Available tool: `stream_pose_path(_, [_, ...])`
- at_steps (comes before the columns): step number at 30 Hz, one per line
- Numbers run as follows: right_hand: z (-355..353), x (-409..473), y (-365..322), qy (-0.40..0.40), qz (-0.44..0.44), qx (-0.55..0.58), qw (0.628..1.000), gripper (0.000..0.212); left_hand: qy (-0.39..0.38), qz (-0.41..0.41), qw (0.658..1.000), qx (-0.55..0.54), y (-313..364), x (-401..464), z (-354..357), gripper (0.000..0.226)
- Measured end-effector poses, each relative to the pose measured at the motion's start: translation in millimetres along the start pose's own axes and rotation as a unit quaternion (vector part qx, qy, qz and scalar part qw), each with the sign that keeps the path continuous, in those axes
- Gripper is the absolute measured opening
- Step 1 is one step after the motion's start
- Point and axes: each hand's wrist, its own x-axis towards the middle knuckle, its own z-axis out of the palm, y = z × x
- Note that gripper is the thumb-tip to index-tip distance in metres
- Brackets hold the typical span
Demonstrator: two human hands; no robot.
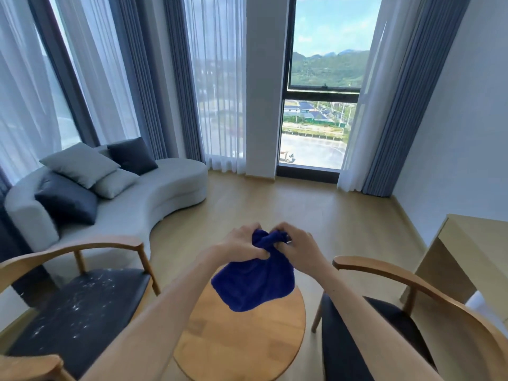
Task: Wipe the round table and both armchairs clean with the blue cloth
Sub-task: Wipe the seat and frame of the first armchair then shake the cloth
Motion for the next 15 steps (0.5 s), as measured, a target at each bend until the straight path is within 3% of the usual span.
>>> stream_pose_path(4, [8.8, 0.7, -10.2, 0.000, 0.010, 0.023, 1.000, 0.027, -0.019, -0.036, 0.997, -0.072, -4.8, -10.7, -21.4, 0.028])
stream_pose_path(7, [8.6, 4.2, -11.6, 0.003, 0.013, 0.037, 0.999, 0.027, 0.016, -0.038, 0.996, -0.082, -8.8, -12.4, -34.7, 0.013])
stream_pose_path(15, [4.0, 7.5, -4.1, -0.055, 0.071, 0.084, 0.992, 0.027, 0.122, 0.013, 0.985, -0.122, 0.4, -7.5, -56.0, 0.016])
